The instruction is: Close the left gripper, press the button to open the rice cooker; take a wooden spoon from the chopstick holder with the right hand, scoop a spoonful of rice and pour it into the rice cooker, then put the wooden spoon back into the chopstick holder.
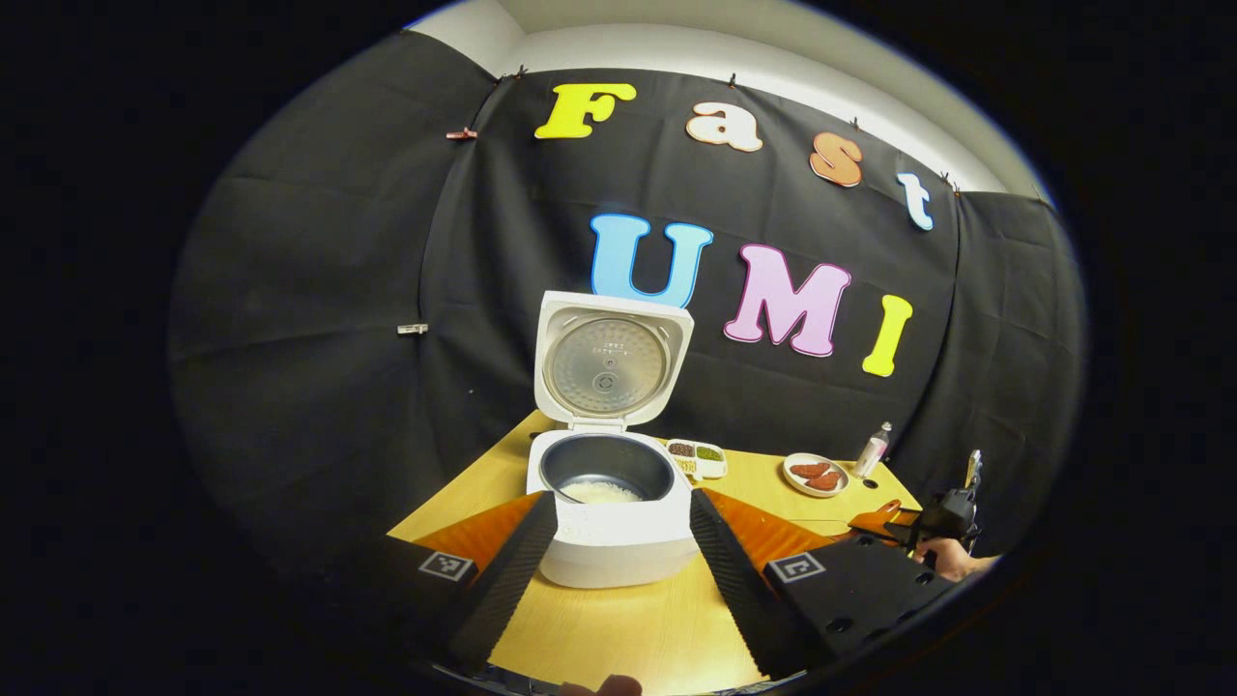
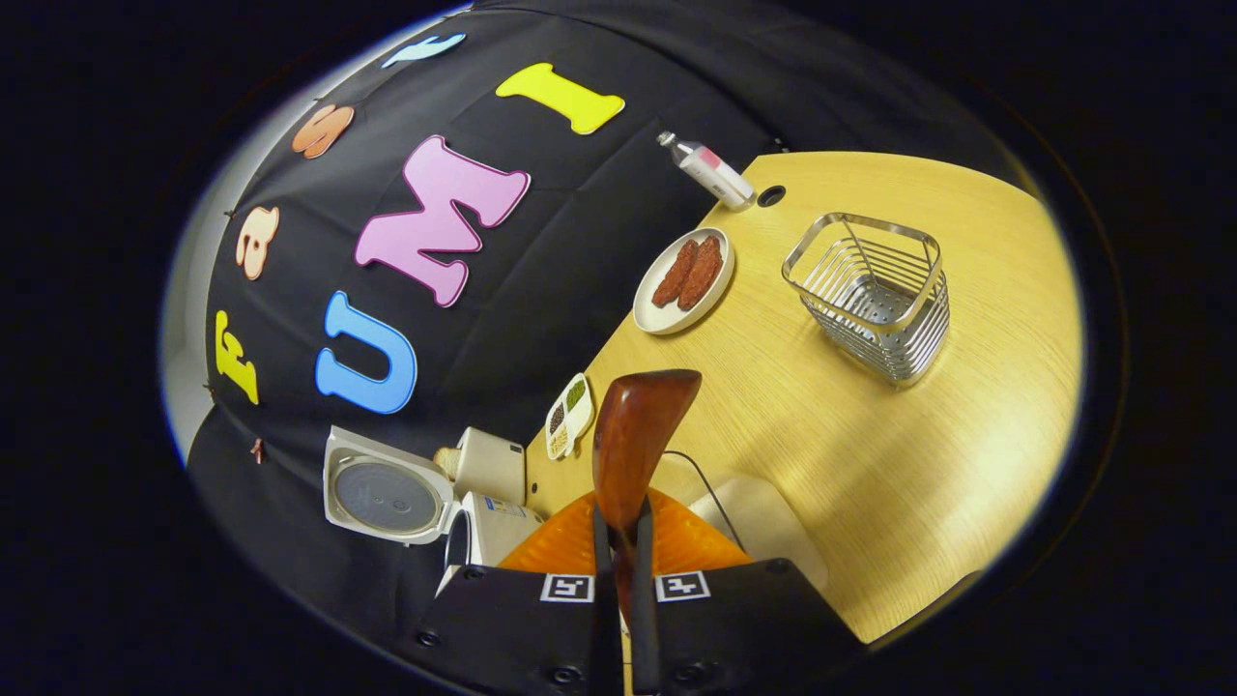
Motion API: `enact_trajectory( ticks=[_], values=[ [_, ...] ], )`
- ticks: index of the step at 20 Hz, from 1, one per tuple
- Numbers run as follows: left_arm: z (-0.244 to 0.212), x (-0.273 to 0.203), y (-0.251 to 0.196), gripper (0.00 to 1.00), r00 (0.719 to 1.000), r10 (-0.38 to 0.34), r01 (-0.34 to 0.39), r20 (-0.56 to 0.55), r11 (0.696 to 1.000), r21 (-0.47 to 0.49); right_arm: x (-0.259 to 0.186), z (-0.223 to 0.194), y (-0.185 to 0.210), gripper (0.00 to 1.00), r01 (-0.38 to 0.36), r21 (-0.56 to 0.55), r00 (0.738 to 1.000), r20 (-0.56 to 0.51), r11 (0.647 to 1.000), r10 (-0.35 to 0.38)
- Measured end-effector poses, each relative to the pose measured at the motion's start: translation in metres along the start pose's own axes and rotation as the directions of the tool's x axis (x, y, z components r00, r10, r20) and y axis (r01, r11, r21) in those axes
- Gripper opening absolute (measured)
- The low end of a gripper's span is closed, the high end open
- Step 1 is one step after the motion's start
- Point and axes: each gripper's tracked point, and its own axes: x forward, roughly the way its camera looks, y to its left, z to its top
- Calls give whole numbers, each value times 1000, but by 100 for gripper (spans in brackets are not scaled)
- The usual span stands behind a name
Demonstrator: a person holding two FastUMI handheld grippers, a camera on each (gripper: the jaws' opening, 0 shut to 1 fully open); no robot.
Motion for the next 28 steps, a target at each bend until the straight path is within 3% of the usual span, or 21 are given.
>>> enact_trajectory(
  ticks=[6, 14, 20, 28],
  values=[
    [-5, -12, -1, 95, 1000, -13, 13, -4, 1000, 19, -24, 8, 28, 8, 0, 1, 1000, 7, 1000, 0],
    [-27, -30, 3, 95, 999, -21, 20, -33, 1000, -13, -41, -5, 141, 8, -122, 76, 992, -34, 990, 125],
    [-42, -39, 13, 95, 999, -15, 15, -39, 1000, 3, -22, -38, 217, 8, -169, 73, 981, -80, 983, 175],
    [-57, -41, 23, 95, 998, -24, 23, -52, 1000, -20, 23, -77, 275, 8, -174, 107, 979, -90, 979, 184]
  ],
)
